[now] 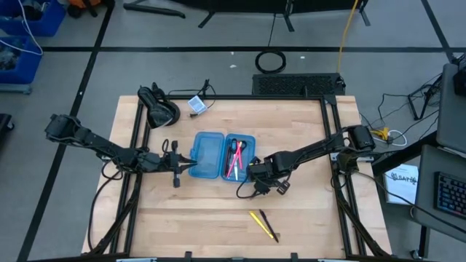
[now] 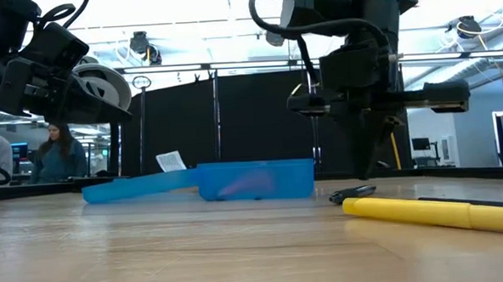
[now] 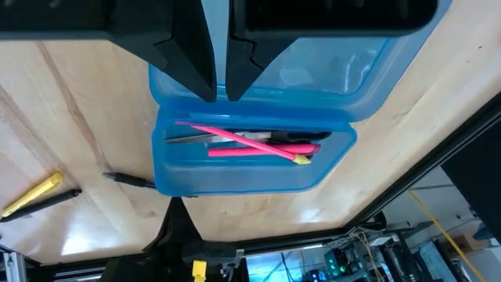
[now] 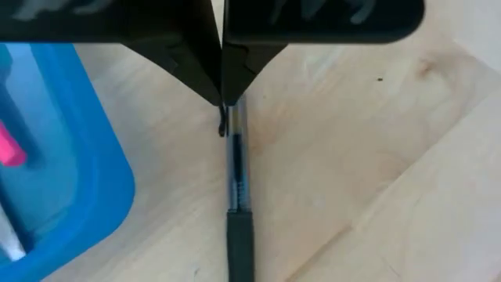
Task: Pick & place school supplies into a supply box
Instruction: Put the top black pen into the blue supply box
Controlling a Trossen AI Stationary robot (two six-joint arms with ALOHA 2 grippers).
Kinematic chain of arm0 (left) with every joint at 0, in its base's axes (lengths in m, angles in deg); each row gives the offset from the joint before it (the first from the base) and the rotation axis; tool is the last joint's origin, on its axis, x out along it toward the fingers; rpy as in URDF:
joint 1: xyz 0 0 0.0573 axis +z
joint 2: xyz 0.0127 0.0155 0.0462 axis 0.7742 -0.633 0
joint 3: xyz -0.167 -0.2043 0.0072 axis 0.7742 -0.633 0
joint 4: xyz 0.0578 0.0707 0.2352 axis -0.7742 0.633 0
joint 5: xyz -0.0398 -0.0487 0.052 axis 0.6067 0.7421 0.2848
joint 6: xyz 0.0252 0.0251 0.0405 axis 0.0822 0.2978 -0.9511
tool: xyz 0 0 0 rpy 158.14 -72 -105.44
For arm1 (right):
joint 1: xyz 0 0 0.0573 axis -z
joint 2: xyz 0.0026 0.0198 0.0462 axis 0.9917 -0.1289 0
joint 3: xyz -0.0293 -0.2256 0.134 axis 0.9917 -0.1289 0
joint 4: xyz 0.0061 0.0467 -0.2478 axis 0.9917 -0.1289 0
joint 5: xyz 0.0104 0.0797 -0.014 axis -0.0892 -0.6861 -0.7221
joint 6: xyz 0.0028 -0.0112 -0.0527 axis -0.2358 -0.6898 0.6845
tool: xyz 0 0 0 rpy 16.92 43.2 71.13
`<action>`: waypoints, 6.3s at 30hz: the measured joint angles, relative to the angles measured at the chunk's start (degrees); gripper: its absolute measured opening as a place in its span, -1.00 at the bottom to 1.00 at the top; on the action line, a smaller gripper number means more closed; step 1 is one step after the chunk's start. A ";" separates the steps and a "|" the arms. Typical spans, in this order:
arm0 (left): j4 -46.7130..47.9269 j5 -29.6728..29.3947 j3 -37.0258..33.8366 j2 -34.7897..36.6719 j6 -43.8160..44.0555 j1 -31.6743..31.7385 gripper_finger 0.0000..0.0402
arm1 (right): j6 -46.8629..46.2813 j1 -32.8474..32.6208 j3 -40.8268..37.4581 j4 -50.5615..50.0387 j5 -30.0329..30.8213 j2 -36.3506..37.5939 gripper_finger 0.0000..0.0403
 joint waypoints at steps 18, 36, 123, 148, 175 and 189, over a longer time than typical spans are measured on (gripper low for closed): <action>-0.09 0.04 0.00 0.00 0.74 -0.02 -0.81 | -1.88 0.48 0.17 1.02 -5.22 0.31 -0.66; 0.17 0.30 0.00 0.00 1.00 0.00 -0.81 | -14.62 0.60 0.02 3.16 7.00 1.71 -0.51; -1.09 0.46 0.00 0.02 0.92 -0.02 -0.81 | -2.98 4.54 -10.64 12.20 -8.79 2.04 -0.92; -1.01 0.71 0.00 0.02 0.92 -0.02 -0.81 | -7.68 2.97 -5.25 4.37 -4.95 1.72 -0.92; -1.85 0.68 0.00 0.02 0.92 0.00 -0.81 | -3.42 9.33 11.87 -5.89 -3.66 10.24 -0.92; -0.88 1.03 0.02 0.02 0.85 -0.02 -0.81 | 16.39 20.04 36.50 -20.55 -2.97 -7.90 -0.92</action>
